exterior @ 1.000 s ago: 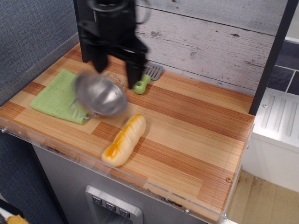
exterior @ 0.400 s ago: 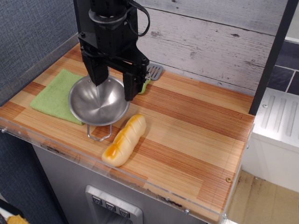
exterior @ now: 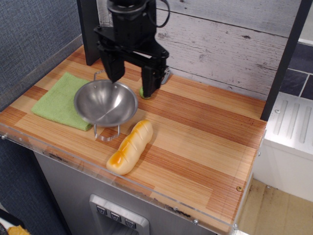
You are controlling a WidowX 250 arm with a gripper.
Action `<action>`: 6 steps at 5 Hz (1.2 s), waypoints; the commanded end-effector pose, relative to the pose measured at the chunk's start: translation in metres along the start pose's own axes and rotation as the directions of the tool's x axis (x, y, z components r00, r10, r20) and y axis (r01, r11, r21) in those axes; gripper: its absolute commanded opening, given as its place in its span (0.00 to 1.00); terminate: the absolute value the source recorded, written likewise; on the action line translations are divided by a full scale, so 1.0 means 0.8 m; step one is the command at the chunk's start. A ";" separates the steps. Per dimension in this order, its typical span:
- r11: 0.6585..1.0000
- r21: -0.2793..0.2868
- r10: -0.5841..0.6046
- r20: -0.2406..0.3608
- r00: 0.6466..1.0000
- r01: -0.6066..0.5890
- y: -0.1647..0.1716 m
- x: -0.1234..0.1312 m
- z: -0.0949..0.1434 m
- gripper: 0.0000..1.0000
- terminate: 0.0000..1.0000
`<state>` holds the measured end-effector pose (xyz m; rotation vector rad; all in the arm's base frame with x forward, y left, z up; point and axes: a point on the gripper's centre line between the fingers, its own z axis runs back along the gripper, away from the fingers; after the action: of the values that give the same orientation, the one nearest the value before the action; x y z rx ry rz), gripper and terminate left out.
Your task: Move the pan on the green table cloth.
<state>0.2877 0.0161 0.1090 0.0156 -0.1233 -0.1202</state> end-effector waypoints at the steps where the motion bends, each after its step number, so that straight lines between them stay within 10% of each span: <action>1: 0.999 -0.005 0.052 0.016 0.999 -0.051 -0.004 -0.002 0.020 1.00 0.00; 6: 0.995 0.003 0.097 -0.037 0.995 -0.097 0.005 -0.014 0.020 1.00 0.00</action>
<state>0.2828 0.0204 0.1082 0.0066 -0.0472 -0.0212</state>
